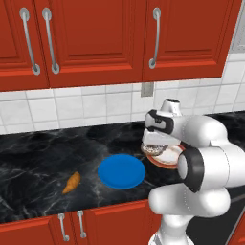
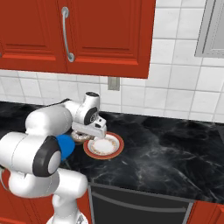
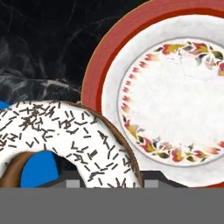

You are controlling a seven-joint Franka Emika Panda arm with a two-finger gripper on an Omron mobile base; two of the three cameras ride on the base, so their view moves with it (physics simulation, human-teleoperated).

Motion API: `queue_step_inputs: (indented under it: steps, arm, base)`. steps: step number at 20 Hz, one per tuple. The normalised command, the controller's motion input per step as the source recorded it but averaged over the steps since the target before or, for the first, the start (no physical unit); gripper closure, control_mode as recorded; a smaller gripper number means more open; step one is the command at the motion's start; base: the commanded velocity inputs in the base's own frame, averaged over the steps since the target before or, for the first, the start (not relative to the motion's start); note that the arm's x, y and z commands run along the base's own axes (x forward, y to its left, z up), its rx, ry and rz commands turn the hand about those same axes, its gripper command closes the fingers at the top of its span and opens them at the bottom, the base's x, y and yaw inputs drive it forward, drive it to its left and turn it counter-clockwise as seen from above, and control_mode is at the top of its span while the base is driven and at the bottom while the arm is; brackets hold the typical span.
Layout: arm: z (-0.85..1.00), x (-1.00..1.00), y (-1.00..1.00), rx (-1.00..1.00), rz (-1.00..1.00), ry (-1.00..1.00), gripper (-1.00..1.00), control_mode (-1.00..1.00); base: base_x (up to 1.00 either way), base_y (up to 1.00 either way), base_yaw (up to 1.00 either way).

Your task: Place the pastries on the plates.

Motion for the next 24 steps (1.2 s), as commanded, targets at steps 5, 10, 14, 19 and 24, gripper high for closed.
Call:
queue_step_inputs:
  steps: [5,10,14,19,24]
  arm:
    - [-0.06,0.06,-0.43,0.0,0.0,0.0,1.0,-1.0]
    - [-0.14,0.12,-0.4,-0.02,0.0,0.0,1.0,-1.0]
    - [-0.26,0.19,-0.27,-0.05,0.0,0.0,1.0,-1.0]
    - [-0.3,0.26,-0.18,-0.06,0.0,0.0,1.0,-1.0]
    - [-0.13,0.03,-0.09,-0.01,0.0,0.0,1.0,-1.0]
  base:
    - [0.0,0.0,0.0]
    - [0.0,0.0,0.0]
    - [0.0,0.0,0.0]
    - [0.0,0.0,0.0]
    - [0.0,0.0,0.0]
